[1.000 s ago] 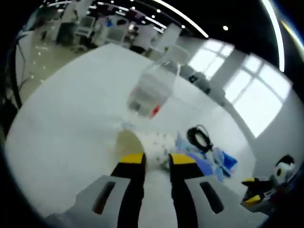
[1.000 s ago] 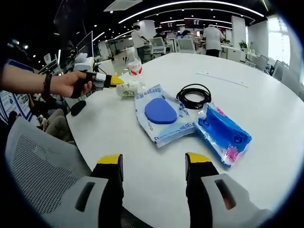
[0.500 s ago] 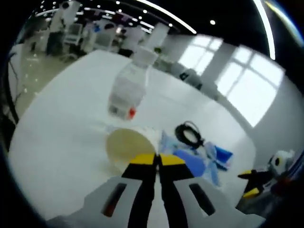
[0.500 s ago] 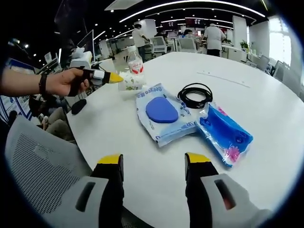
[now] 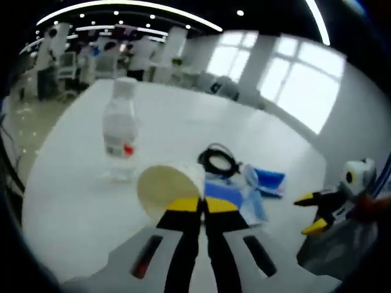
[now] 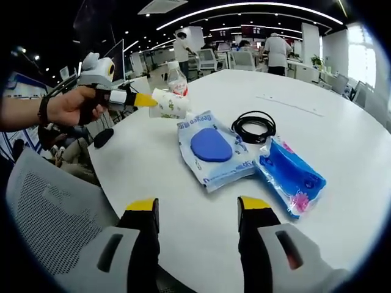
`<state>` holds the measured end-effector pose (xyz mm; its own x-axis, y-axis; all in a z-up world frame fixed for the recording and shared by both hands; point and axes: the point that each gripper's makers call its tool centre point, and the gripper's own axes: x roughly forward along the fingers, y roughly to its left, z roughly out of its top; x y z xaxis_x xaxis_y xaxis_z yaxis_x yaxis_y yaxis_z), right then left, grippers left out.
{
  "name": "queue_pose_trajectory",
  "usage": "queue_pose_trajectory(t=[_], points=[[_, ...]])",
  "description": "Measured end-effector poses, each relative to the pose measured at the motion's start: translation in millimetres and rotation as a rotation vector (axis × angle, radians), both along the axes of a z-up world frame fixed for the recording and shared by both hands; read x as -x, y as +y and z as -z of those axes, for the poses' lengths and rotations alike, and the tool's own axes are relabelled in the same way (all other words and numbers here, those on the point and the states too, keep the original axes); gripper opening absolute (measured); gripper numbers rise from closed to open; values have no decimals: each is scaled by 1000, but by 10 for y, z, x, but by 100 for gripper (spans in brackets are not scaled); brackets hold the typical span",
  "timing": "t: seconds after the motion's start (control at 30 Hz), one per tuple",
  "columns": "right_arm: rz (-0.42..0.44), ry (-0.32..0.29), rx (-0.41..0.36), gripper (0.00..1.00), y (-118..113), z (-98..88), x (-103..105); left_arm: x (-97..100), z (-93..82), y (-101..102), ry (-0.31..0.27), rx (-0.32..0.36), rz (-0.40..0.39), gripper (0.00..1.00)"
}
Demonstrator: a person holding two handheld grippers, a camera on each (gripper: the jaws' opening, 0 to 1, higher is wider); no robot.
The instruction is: Arrange the tabletop items into an orderly group along one side of the table until the central work area is clear of visible clutter.
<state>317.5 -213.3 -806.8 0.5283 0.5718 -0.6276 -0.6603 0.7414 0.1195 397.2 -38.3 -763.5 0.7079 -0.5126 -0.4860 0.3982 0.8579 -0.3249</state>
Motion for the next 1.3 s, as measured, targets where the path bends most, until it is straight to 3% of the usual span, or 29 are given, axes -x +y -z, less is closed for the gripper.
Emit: queue_pose_trajectory(t=[0.2, 0.37, 0.67, 0.8, 1.0, 1.3], points=[[16, -6, -11, 51, -33, -49, -9, 70, 50, -205, 0, -5, 44, 0], [50, -10, -28, 50, -104, -89, -51, 178, 51, -478, -17, -50, 144, 0], [94, -16, -30, 48, -217, -164, -83, 285, 44, -924, -45, -58, 259, 0], [117, -28, -23, 47, -284, -235, -152, 378, 80, -1114, -59, -107, 347, 0], [138, -54, -33, 45, -292, -395, -310, 491, 126, -1392, -58, -122, 416, 0], [134, -41, -13, 40, -229, -346, -391, 654, 176, -1754, -54, -144, 498, 0]])
